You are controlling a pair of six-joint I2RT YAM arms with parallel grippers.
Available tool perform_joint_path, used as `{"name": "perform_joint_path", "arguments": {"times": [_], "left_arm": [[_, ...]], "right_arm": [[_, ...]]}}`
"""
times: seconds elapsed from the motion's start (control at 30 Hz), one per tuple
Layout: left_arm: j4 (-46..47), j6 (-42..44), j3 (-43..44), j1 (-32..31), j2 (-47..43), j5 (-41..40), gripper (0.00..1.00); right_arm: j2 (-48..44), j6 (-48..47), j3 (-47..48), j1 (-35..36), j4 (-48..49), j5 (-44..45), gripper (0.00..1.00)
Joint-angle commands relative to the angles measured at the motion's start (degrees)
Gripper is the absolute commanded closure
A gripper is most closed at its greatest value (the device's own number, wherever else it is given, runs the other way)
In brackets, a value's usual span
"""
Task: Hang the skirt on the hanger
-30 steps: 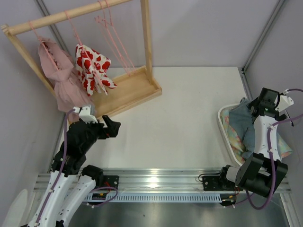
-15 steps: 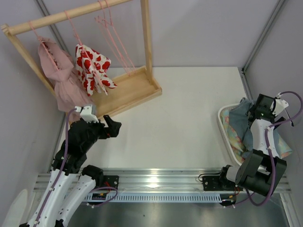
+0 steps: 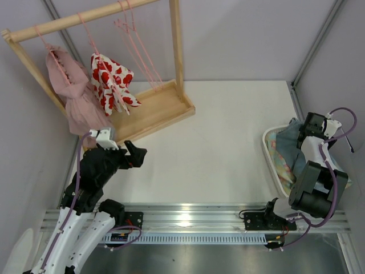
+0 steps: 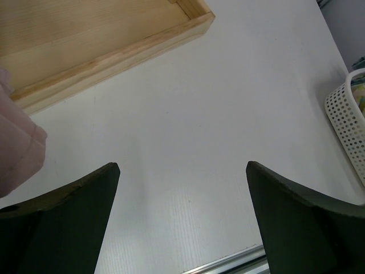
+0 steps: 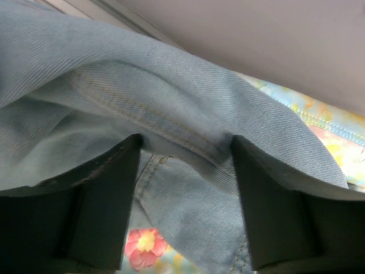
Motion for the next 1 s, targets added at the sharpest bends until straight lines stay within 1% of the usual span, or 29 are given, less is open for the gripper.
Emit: {"name": "perform_joint_path", "arguments": {"times": [0.0,0.07,0.1,0.13,0.17,0.2,0.27,0.3,0.37,0.4,0.43,0.47,0.53,0.6,0.63,0.67,0.73,0.8,0.83,0.87,0.97], "left_arm": [[1.5,0.8,-0.3,-0.5,-0.9,-1.5,0.01],[1.4,0.8,-0.4,-0.5,-1.1,-1.8,0.01],[1.3,0.8,-0.3,-0.5,-1.2,-2.0,0.01],[1.3,0.9,-0.4,-0.5,-1.2,-2.0,0.01],[1.4,0.9,-0.4,-0.6,-1.2,-2.0,0.01],[1.3,0.9,-0.3,-0.6,-1.2,-2.1,0.01],[1.4,0.9,-0.3,-1.0,-1.2,-2.2,0.01],[1.3,1.0,-0.3,-1.1,-1.1,-2.2,0.01],[1.3,1.0,-0.3,-1.4,-1.2,-2.3,0.01],[1.3,1.0,-0.3,-1.5,-1.2,-2.4,0.01],[1.3,1.0,-0.3,-1.6,-1.2,-2.7,0.01],[1.3,1.0,-0.4,-1.6,-1.2,-2.8,0.01],[1.3,1.0,-0.4,-1.7,-1.3,-2.8,0.01],[1.4,1.0,-0.6,-1.7,-1.3,-2.9,0.01],[1.4,1.0,-0.4,-1.7,-1.2,-2.8,0.01],[1.4,1.0,-0.5,-1.7,-1.1,-2.9,0.01],[1.5,1.0,-0.6,-1.6,-0.8,-2.7,0.01],[1.3,1.0,-0.5,-1.4,-0.4,-2.4,0.01],[1.2,1.0,-0.4,-1.2,0.2,-2.4,0.01],[1.0,1.0,-0.3,-1.0,0.5,-2.4,0.01],[0.6,0.9,0.1,-0.4,1.7,-2.5,0.01]], "right_arm": [[1.5,-1.2,3.8,0.5,-0.2,4.7,0.46],[1.0,-1.2,4.1,0.5,-0.7,5.4,0.61],[0.5,-1.2,4.3,0.7,-0.8,5.2,0.67],[-0.6,-1.4,4.4,1.0,-1.0,4.9,0.79],[-1.1,-1.9,4.6,2.3,-1.2,4.5,0.85],[-1.5,-2.6,5.0,3.5,-1.4,5.7,1.00],[-2.8,-3.3,5.6,6.8,-2.8,8.9,1.00],[-3.3,-3.9,5.8,10.3,-3.3,10.1,1.00],[-5.2,-4.0,7.7,13.4,-6.4,12.6,1.00],[-6.2,-3.4,8.6,15.6,-7.6,12.8,1.00],[-7.5,-2.2,10.7,16.3,-10.0,11.6,1.00],[-10.7,-2.1,11.7,16.8,-10.6,10.7,1.00],[-14.1,-2.6,14.2,19.1,-11.5,10.2,1.00],[-18.0,-4.0,19.9,20.8,-12.4,9.7,1.00],[-18.8,-4.5,22.3,23.0,-13.4,9.5,1.00],[-19.4,-5.5,27.4,24.0,-13.7,9.3,1.00],[-20.2,-6.6,32.2,29.1,-14.3,8.8,1.00],[-20.7,-8.3,38.2,31.9,-13.5,6.0,1.00],[-20.5,-8.4,40.3,34.8,-12.9,5.0,1.00],[-20.1,-8.9,45.0,36.2,-12.9,2.0,1.00],[-17.9,-8.8,52.5,40.9,-13.3,-5.6,1.00]]}}
